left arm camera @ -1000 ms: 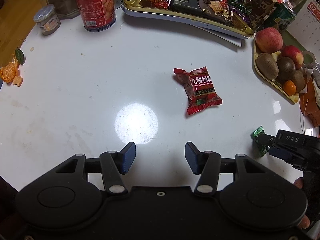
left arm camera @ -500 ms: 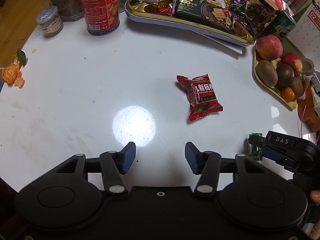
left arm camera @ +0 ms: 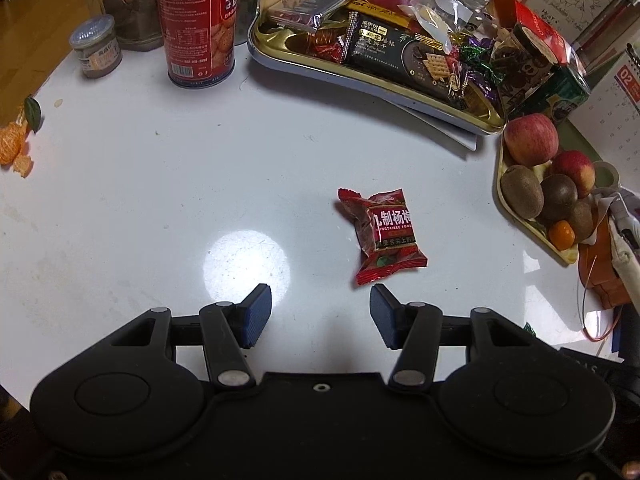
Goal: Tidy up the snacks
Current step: 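Lift the green candy with the right tool while left tool approaches the red plum packet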
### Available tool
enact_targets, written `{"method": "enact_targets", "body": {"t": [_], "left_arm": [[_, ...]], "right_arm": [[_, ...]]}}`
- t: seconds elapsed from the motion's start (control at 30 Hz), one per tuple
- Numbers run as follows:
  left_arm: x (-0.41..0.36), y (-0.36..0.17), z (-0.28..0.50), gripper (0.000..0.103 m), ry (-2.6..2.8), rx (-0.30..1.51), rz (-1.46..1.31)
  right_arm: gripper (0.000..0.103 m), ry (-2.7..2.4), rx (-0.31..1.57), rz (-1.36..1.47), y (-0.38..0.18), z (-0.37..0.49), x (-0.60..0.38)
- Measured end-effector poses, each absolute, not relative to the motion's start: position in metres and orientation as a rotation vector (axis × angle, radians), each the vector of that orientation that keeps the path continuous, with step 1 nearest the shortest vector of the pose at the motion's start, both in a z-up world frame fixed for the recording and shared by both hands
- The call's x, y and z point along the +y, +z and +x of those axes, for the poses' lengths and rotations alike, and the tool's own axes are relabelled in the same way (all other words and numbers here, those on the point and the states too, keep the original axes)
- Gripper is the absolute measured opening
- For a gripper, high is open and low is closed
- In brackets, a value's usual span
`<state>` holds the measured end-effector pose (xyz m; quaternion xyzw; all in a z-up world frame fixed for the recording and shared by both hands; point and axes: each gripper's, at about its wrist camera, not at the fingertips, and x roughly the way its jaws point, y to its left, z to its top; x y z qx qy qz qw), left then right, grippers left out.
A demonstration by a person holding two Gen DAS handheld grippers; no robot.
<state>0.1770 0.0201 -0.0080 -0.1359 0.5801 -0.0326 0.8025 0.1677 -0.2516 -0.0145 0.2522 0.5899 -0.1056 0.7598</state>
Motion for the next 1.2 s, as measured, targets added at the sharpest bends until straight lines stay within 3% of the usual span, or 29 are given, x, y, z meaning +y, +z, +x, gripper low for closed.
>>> {"method": "enact_targets", "body": {"t": [0.2, 0.8, 1.2], "left_arm": [[0.012, -0.014, 0.173, 0.059, -0.071, 1.212, -0.334], [-0.064, -0.016, 0.152, 0.059, -0.16, 1.065, 0.064], [-0.082, 0.0, 0.209, 0.06, -0.056, 1.153, 0.01]], "right_arm": [[0.019, -0.235, 1.31, 0.572, -0.004, 0.149, -0.265], [0.019, -0.268, 1.301, 0.719, 0.013, 0.118, -0.314], [0.019, -0.274, 1.275, 0.75, 0.019, 0.113, -0.323]]}}
